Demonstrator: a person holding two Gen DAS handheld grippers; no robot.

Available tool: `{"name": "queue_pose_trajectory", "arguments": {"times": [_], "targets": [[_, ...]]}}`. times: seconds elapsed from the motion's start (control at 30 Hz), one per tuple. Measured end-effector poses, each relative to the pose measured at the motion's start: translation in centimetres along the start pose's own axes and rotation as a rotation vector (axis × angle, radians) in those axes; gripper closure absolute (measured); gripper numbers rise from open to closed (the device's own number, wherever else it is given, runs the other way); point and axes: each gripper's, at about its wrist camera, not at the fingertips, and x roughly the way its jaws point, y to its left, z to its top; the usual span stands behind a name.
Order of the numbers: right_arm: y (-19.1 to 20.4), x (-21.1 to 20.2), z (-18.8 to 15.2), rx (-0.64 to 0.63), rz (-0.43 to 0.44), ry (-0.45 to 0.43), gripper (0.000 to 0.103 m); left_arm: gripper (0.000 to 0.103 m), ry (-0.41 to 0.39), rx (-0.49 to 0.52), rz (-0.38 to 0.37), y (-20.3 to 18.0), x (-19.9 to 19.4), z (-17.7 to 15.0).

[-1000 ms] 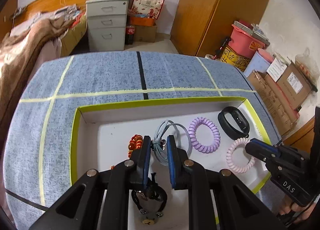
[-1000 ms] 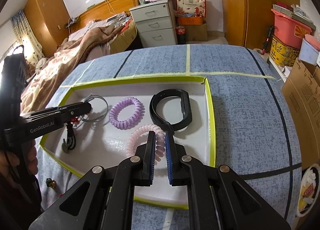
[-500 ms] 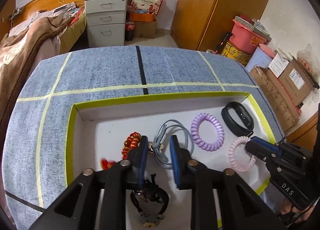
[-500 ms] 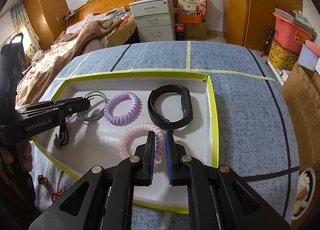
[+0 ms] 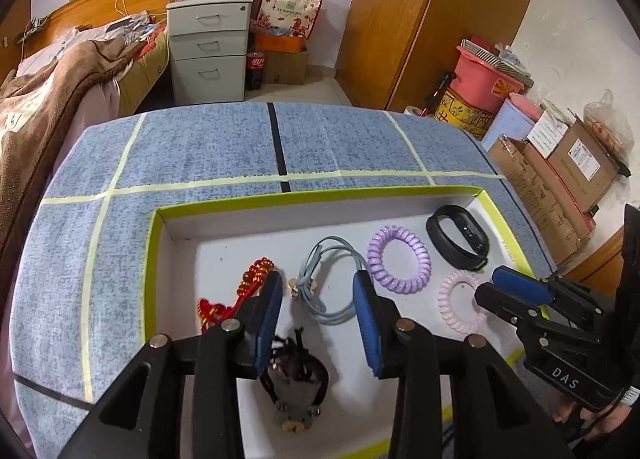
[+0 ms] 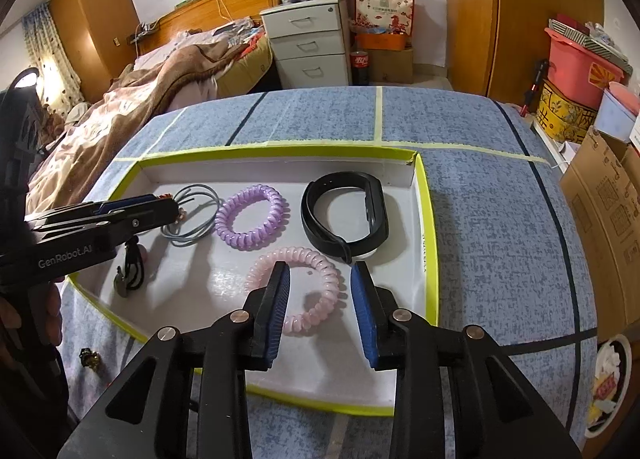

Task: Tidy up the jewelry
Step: 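Withdraw both open grippers from the box toward the remaining jewelry, then grasp the red knot charm with the right gripper while the left grasps the gold-black charm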

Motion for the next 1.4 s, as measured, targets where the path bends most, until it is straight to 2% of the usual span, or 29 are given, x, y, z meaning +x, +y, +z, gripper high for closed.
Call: {"name": "queue_pose_trajectory", "arguments": {"times": [0.17,0.4,0.43,0.47,0.5,0.83,0.97,1.23,1.4], "targets": [[0.8,-1.8,-0.4,-0.016,0.022,-0.036,0.07,0.056,-0.051,0.001,-0.002,0.2,-2.8,-0.6],[2.9,-4.6,-2.1,-0.048,0.085,-0.072,0.068,0.052,-0.103,-0.019,-0.017,0.8,-6.7,-3.2],[3.2,-4.8,-2.4,-0.05,0.089,-0.073,0.066,0.052,-0.105,-0.022,-0.022,1.0,-7.1,-3.7],[3.5,-5.0,-2.6,-0.049,0.097,-0.073,0.056,0.051,-0.102,-0.025,-0.019,1.2,-7.5,-4.3],[3.9,-5.1,-2.9,-0.048,0.108,-0.071,0.051,0.051,-0.103,-0.027,-0.009,1.3,-7.8,-4.7],[7.5,-5.4,-5.6,-0.109,0.178,-0.049,0.051,0.049,-0.131,-0.095,0.0,3.2,-10.8,-9.1],[9.2,-5.0,-6.3,-0.152,0.211,-0.032,0.051,0.049,-0.128,-0.091,0.015,3.9,-11.4,-10.5],[10.9,-3.6,-7.4,-0.185,0.237,0.02,0.051,0.048,-0.125,-0.124,0.034,5.7,-12.2,-12.5],[12.0,-2.7,-7.8,-0.229,0.21,0.048,0.051,0.048,-0.12,-0.147,0.03,6.6,-12.4,-13.6]]}}
